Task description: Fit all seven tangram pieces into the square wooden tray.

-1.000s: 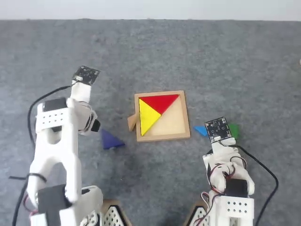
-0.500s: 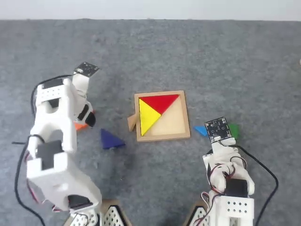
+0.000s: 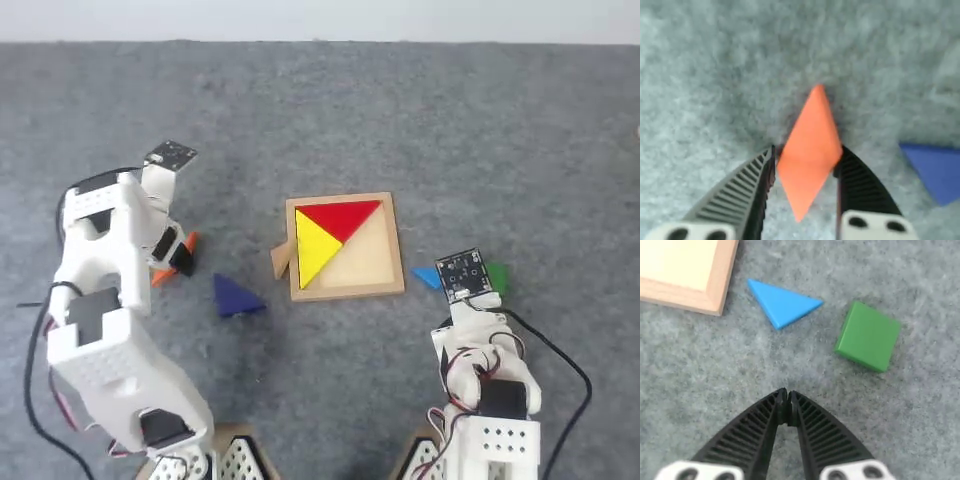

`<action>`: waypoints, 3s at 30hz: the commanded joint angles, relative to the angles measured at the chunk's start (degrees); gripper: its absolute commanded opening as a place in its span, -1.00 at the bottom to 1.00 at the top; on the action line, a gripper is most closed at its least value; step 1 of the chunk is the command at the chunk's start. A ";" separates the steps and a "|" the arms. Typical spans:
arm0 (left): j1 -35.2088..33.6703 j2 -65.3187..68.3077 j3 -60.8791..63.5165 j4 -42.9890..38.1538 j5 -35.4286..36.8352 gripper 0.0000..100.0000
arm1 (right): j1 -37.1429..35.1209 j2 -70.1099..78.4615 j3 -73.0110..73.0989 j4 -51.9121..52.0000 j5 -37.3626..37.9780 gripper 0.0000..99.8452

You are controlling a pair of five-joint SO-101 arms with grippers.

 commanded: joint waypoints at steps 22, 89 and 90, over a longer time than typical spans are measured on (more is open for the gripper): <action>13.45 1.23 -24.66 32.70 -3.87 -0.91 | -0.13 -0.75 0.88 0.13 0.53 -0.98; 19.43 18.11 -32.13 8.88 -8.44 -0.60 | -0.13 -0.75 0.88 0.13 0.53 -0.98; 19.43 18.81 -33.19 9.93 -8.00 -0.59 | -0.13 -0.75 0.88 0.13 0.53 -0.98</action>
